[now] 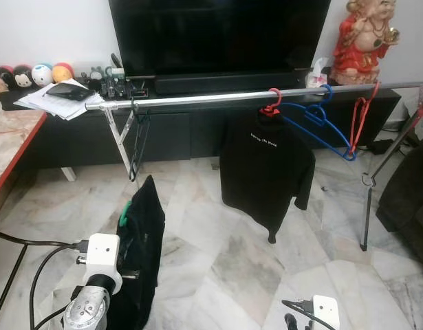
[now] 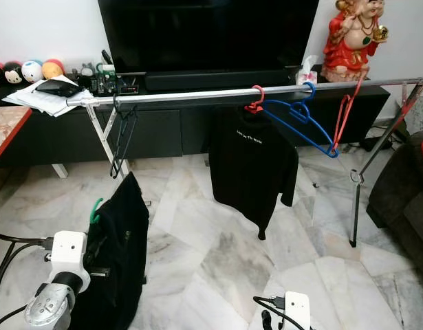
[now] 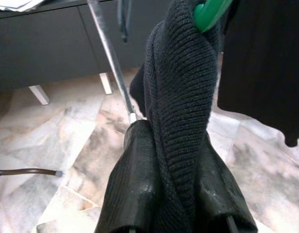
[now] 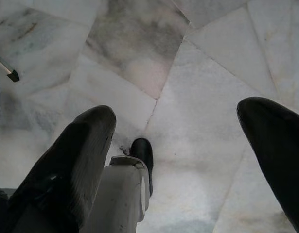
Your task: Hang hanger
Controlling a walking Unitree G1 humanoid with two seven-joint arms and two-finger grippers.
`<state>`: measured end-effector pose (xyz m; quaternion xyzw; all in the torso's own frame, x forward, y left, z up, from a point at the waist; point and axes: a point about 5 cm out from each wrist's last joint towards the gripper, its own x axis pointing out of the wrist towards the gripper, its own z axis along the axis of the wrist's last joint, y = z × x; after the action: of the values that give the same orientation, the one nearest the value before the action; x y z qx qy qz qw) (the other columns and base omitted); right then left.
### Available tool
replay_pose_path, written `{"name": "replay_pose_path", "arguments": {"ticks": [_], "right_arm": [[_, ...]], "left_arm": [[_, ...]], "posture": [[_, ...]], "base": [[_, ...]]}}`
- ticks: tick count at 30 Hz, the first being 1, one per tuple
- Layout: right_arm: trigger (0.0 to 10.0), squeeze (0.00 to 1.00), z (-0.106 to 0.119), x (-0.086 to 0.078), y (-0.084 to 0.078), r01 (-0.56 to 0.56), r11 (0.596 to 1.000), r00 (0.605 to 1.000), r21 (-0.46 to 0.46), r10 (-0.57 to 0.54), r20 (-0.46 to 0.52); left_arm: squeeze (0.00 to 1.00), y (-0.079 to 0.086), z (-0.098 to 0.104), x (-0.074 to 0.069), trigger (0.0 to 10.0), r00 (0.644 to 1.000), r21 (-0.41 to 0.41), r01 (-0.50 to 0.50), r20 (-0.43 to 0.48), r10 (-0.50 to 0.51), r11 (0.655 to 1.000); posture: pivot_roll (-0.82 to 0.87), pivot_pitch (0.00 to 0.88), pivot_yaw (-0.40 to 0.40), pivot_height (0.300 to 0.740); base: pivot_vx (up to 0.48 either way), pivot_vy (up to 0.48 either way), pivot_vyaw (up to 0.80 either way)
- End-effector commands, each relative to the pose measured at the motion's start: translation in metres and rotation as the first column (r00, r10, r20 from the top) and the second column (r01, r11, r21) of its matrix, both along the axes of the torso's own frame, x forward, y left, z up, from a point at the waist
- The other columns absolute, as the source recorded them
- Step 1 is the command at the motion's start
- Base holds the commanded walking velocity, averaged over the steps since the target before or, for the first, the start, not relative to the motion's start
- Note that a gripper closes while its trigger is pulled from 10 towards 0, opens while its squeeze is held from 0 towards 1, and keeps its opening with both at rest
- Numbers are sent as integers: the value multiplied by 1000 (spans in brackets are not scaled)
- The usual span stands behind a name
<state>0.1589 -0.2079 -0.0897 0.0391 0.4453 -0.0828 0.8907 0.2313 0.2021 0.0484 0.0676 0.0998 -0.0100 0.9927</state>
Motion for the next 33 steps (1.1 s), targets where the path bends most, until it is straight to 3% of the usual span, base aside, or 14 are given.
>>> {"name": "replay_pose_path", "arguments": {"ticks": [1, 7, 26, 33], "right_arm": [[10000, 0, 0, -2, -1, -12, 1000, 1000, -4, 11, -4], [10000, 0, 3, 6, -3, 14, 1000, 1000, 4, -14, 24], [10000, 0, 3, 4, -7, 27, 1000, 999, -9, -27, 20], [10000, 0, 3, 4, -8, 20, 1000, 1000, 1, -20, 22]], "left_arm": [[0, -2, 5, 4, 10000, 999, 11, 10, 31, -11, 1000], [0, -2, 5, 4, 10000, 999, 4, -1, 33, 1, 1000], [0, -6, 5, 5, 10000, 999, -4, -2, 35, 2, 1000], [0, 4, 0, 1, 10000, 996, 15, -83, 24, 82, 996]], "posture": [[-9, 0, -24, 740], [-15, 0, -30, 740], [-20, 0, -35, 740], [-22, 0, -44, 740]], "base": [[0, -435, 650], [0, -472, 165], [0, -472, 0], [0, -198, 0]]}}
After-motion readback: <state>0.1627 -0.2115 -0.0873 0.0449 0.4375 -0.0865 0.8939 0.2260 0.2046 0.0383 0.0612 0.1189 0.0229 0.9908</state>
